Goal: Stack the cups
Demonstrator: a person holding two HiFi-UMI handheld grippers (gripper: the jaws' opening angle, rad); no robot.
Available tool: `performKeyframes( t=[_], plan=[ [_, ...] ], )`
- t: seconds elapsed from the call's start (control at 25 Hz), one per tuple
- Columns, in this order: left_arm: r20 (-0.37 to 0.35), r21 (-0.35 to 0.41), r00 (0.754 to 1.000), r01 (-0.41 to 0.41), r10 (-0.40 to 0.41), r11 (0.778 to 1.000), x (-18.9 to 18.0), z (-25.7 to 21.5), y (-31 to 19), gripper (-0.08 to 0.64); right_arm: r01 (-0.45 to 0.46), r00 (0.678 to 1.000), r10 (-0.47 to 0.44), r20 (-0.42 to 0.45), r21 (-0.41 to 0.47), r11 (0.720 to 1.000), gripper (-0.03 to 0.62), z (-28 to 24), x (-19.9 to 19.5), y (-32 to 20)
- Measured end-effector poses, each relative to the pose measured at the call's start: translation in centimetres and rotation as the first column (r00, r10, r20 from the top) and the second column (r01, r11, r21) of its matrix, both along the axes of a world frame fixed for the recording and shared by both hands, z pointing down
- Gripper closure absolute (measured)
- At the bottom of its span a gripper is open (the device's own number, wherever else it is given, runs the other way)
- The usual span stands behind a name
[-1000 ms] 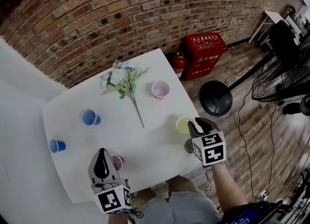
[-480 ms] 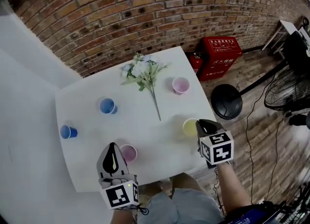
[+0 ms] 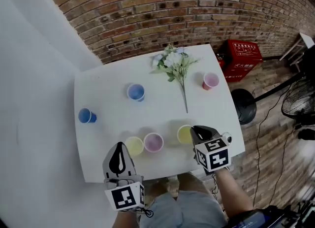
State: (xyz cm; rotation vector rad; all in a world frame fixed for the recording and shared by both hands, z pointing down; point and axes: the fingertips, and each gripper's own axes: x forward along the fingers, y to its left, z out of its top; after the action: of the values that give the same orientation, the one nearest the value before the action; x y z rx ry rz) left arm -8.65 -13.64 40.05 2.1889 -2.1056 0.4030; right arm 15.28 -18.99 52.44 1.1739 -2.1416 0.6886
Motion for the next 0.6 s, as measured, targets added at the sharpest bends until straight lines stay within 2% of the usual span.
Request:
performKeyframes(
  t=[0.2,0.6],
  plan=[
    [-0.006,-0.002,1.000,0.019,-0.019,1.000,-1.8,0.1,1.1,0.551,0.029,1.000,-0.029,-0.003,-0.006,1.000,0.561,0.2,-2.5,0.6],
    [-0.012,-0.007,0.999,0.037,-0.037,0.999,-3.3,0.3,2.1,0.551,0.054,0.999,-0.054,-0.009,-0.015,0.998,0.560,0.5,-4.5,1.2]
  ],
)
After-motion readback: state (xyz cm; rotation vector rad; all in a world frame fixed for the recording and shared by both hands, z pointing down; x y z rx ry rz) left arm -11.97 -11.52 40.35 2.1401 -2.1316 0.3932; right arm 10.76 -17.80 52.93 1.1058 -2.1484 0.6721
